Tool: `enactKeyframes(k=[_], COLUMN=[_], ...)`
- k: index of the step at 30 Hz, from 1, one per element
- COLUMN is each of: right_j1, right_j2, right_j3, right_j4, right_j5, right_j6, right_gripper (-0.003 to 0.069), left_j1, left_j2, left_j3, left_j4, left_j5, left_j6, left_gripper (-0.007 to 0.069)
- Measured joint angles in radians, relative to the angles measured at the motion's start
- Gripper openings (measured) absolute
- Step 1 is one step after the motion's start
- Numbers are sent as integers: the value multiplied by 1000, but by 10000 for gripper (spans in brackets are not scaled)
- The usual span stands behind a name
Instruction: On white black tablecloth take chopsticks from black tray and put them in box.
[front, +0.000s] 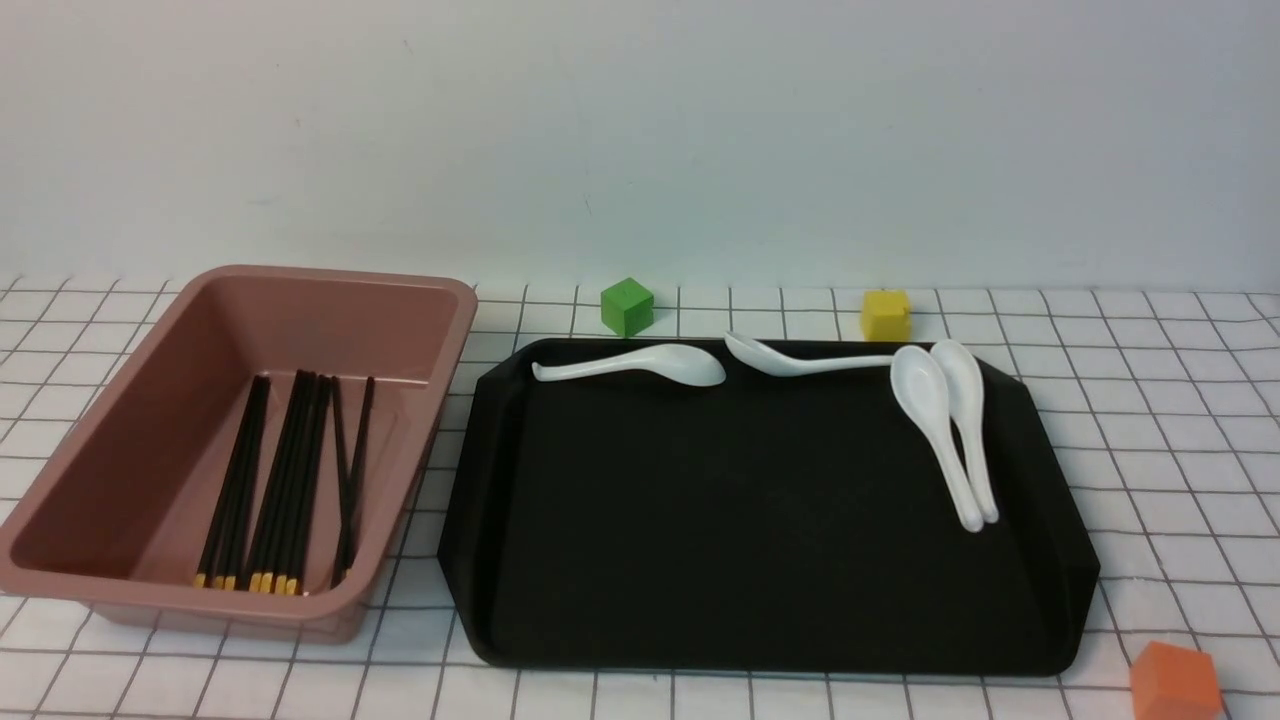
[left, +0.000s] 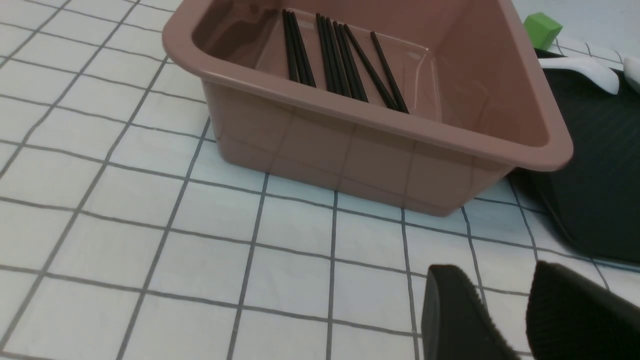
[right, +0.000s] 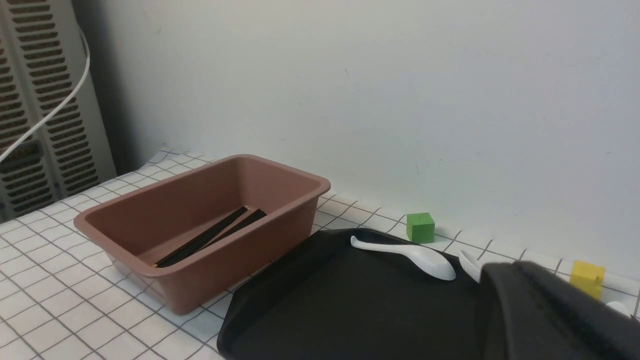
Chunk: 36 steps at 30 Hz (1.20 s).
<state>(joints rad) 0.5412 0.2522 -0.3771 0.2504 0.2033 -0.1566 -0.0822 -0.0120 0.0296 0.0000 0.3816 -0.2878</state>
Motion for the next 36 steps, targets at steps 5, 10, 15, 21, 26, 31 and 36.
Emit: enactKeyframes(k=[5, 10, 15, 21, 26, 31, 36], right_j1=[0, -13, -134, -322, -406, -415, -415], right_j2=[0, -32, -108, -219, -261, -261, -261], right_j3=[27, 153, 252, 361, 401, 401, 401], right_j4=[-1, -69, -193, -241, -244, -244, -232], right_j5=[-30, -107, -108, -83, -70, 0, 89], right_j6=[0, 62, 207, 262, 266, 266, 266], right_gripper=[13, 14, 20, 25, 33, 38, 44], left_j1=[0, 0, 0, 0, 0, 0, 0], left_j2=[0, 0, 0, 0, 0, 0, 0], left_j3=[0, 0, 0, 0, 0, 0, 0], left_j4=[0, 0, 0, 0, 0, 0, 0], left_j5=[0, 0, 0, 0, 0, 1, 0], left_j6=[0, 0, 0, 0, 0, 0, 0], left_gripper=[238, 238, 238, 238, 238, 238, 238])
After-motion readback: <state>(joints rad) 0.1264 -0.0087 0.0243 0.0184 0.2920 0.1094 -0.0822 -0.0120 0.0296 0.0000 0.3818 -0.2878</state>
